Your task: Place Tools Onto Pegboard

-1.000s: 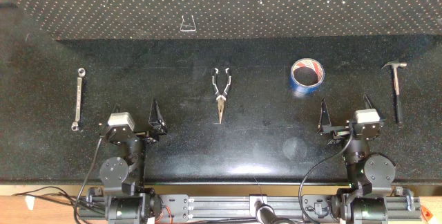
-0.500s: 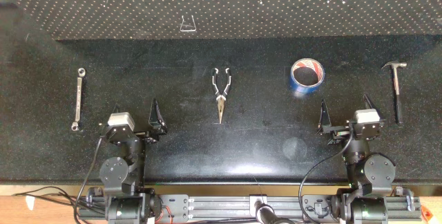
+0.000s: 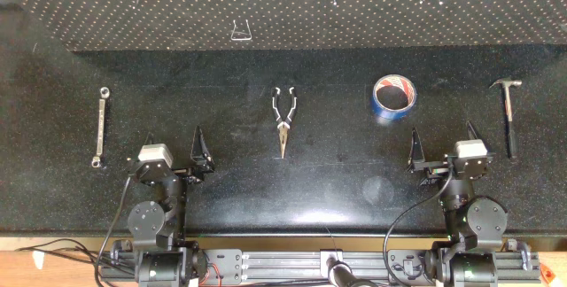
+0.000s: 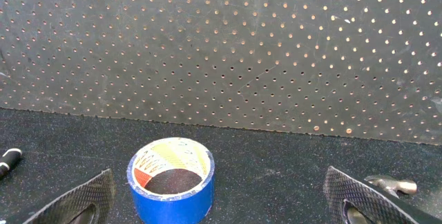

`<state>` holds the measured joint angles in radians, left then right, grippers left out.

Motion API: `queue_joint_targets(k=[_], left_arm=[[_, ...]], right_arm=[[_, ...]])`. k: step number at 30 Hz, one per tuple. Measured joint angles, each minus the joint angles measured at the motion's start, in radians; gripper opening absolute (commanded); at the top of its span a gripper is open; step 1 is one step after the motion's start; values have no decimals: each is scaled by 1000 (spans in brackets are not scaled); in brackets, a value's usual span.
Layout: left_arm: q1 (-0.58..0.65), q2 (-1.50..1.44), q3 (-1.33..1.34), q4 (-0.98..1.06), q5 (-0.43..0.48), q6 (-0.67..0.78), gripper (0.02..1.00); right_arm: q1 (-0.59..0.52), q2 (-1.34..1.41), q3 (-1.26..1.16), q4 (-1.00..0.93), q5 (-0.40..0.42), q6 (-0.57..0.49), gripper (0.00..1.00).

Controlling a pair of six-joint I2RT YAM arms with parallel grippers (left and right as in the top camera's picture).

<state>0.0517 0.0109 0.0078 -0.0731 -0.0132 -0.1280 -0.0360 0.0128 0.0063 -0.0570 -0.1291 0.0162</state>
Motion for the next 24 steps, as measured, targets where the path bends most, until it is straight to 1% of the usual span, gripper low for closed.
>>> queue_joint_targets(k=[6,11,15,19,21,22,24], left_arm=[[0,0,0,0,5,0,996],[0,0,0,3,41,0,996],[13,19,3,5,51,0,996],[56,243,105,-8,55,78,993],[92,422,231,-50,56,144,993],[106,470,275,-92,55,158,996],[161,602,413,-248,56,181,993]], right_arm=[[0,0,0,0,0,0,980],[0,0,0,0,0,0,980],[0,0,0,0,0,0,980],[0,0,0,0,0,0,980],[0,-1,0,0,-1,0,980],[0,-1,0,0,-1,0,980],[0,-2,0,0,-1,0,980]])
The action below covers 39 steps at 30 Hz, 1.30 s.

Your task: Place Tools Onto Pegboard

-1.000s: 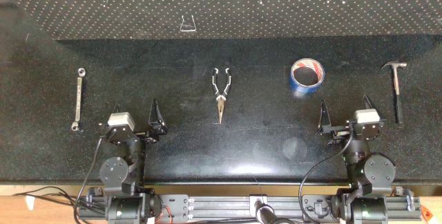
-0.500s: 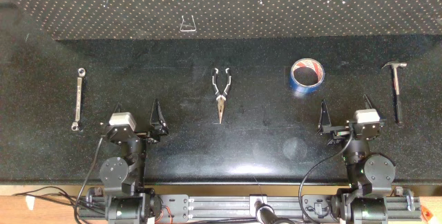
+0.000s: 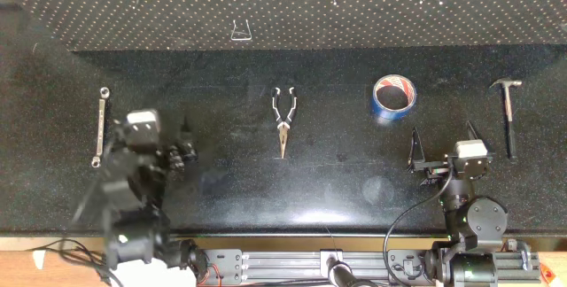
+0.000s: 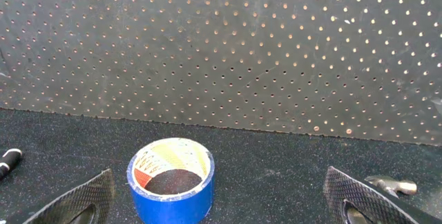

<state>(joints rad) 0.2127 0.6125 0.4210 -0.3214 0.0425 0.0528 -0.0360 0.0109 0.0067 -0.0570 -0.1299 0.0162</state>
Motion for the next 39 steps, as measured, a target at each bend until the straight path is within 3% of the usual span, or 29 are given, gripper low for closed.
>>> queue_joint_targets(k=[5,9,12,15,19,24,30,39], left_arm=[[177,216,257,-255,-22,18,996],[303,329,399,-406,-192,42,991],[354,405,457,-540,-284,161,993],[436,431,459,-584,-294,310,993],[598,431,461,-621,-226,434,993],[745,507,465,-649,-32,602,993],[762,658,466,-549,82,669,993],[745,933,555,-436,142,672,993]], right_arm=[[0,-3,0,0,0,0,980],[0,-3,0,0,0,0,980],[0,-3,0,0,0,0,980],[0,-3,0,0,-1,0,980],[0,-3,0,0,0,0,980],[0,-3,0,0,-1,0,980],[0,-3,0,0,-2,0,980],[0,-3,0,0,-2,0,980]])
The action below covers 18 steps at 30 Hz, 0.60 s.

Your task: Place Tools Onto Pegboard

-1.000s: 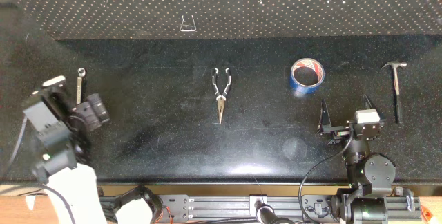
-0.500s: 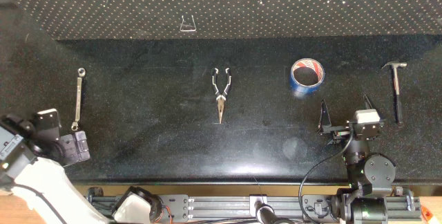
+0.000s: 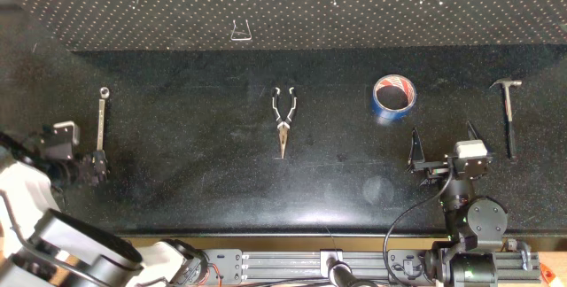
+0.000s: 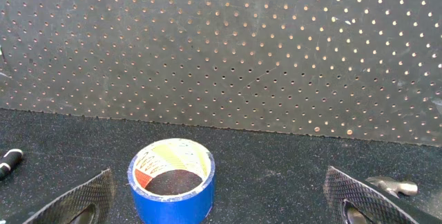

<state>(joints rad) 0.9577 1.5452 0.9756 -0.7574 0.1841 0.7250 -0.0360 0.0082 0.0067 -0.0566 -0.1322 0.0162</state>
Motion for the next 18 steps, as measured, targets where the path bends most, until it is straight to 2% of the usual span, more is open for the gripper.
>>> queue_joint_targets(k=[12,18], left_arm=[[-226,271,253,19,19,-87,996],[-242,369,332,23,20,-150,996]], right_arm=[[0,0,0,0,0,0,980],[0,0,0,0,0,0,980]])
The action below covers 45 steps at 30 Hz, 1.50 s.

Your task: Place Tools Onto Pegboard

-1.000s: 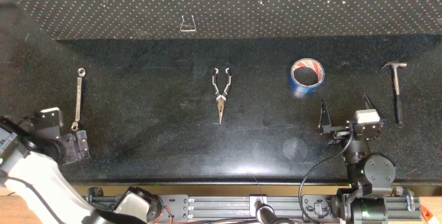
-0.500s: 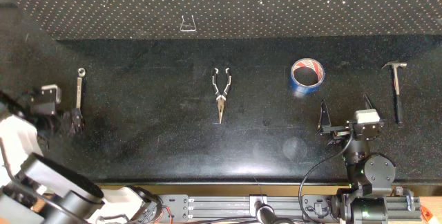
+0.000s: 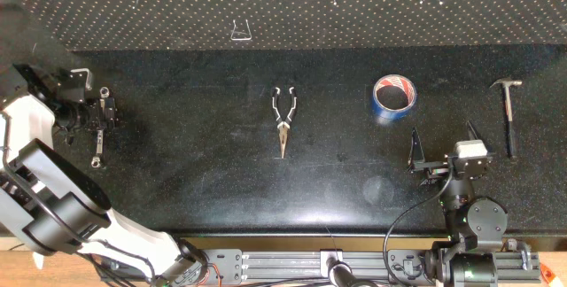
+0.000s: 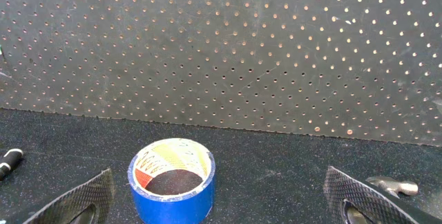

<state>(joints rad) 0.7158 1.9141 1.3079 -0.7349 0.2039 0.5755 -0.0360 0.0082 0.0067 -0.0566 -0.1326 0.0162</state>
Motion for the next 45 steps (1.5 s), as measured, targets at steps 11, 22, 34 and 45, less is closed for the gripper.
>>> queue_joint_targets(k=[11,22,34,45], left_arm=[[-8,50,14,6,-21,-51,993],[-9,51,17,-10,-92,6,996],[-11,51,19,-10,-109,47,463],[-11,51,19,-9,-107,-54,123]], right_arm=[[0,0,0,0,0,0,980],[0,0,0,0,0,0,980],[0,0,0,0,0,0,980],[0,0,0,0,0,0,980]])
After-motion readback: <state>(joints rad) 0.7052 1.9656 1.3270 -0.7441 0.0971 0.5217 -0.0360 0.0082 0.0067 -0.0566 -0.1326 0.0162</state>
